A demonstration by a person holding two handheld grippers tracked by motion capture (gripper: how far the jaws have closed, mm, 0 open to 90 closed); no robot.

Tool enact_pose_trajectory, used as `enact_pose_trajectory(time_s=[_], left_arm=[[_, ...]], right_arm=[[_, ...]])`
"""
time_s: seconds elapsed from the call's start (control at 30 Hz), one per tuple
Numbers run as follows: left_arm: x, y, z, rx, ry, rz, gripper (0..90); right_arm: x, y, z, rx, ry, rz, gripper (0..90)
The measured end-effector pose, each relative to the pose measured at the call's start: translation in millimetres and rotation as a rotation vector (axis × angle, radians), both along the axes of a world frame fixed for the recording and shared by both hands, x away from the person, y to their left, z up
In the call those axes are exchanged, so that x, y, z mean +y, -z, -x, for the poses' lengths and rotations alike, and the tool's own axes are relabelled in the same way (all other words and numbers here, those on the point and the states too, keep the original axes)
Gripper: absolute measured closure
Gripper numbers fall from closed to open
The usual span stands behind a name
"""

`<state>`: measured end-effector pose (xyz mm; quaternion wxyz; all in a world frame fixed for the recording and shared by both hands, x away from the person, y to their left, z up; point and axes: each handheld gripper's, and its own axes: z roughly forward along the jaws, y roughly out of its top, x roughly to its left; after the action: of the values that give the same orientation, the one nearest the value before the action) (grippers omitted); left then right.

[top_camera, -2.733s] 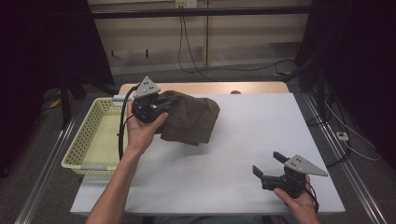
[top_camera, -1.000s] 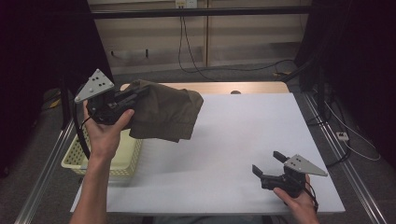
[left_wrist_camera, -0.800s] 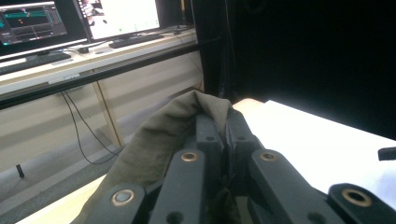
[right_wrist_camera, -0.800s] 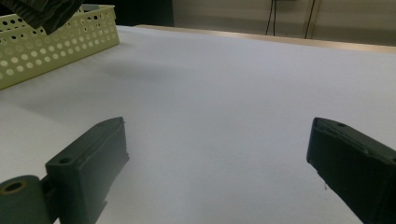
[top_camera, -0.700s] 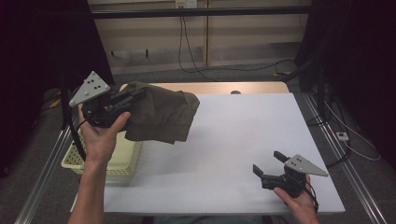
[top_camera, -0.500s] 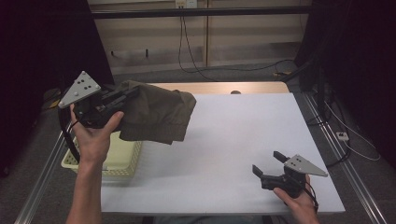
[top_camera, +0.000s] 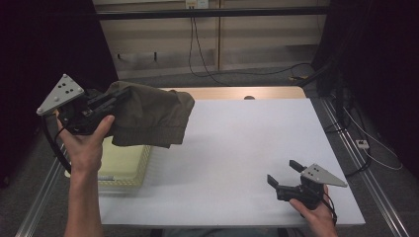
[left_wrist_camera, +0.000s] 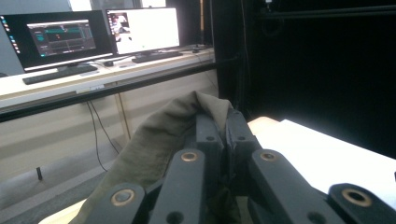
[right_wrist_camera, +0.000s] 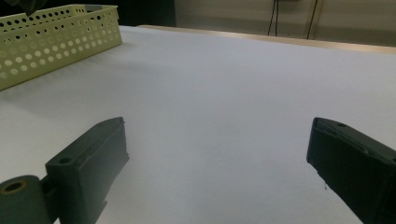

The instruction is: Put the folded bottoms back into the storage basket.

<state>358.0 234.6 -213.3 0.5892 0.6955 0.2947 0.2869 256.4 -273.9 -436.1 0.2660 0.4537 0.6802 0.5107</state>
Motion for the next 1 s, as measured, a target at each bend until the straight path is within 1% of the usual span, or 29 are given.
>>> enact_pose_trajectory(time_s=[0.07,0.17,0.23,0.33,0.5,0.53,0.73,0.77,0.87,0.97,1.0], left_arm=[[3.7,-1.3,1.0,-0.002,-0.01,-0.001,87.0],[11.9,-2.8,2.1,-0.005,-0.019,0.01,86.9],[18.6,-3.5,3.3,-0.011,-0.028,0.028,86.9],[25.6,-4.4,5.3,-0.016,-0.04,0.036,86.9],[35.6,-5.5,6.3,-0.018,-0.059,0.036,86.9],[38.0,-5.5,6.4,-0.018,-0.062,0.046,86.9],[49.0,-5.9,8.1,-0.018,-0.08,0.037,86.9],[50.3,-6.1,8.1,-0.017,-0.077,0.035,86.9],[55.4,-5.4,7.4,-0.014,-0.085,0.044,86.8],[59.9,-3.8,5.8,0.0,-0.094,0.041,86.8],[61.1,-3.3,5.3,0.004,-0.094,0.034,86.8]], right_arm=[[-0.1,0.1,-0.1,0.001,0.0,-0.002,4.9],[0.0,0.0,0.1,0.0,-0.002,-0.001,4.9],[-0.2,-0.1,0.1,-0.001,-0.003,-0.001,4.9],[0.0,0.0,0.0,0.0,-0.002,-0.001,4.9],[0.5,-0.2,0.2,0.0,-0.003,0.0,4.9],[0.3,-0.2,0.1,0.0,-0.003,-0.001,4.9],[-0.5,-0.3,0.3,0.0,-0.003,-0.004,4.9],[-0.4,-0.3,0.3,0.0,-0.002,-0.004,4.9],[-0.5,-0.3,0.2,-0.001,-0.004,-0.002,4.9],[-0.5,-0.2,0.1,0.001,-0.003,-0.004,4.9],[-0.7,-0.2,0.0,0.001,-0.004,-0.002,4.9]])
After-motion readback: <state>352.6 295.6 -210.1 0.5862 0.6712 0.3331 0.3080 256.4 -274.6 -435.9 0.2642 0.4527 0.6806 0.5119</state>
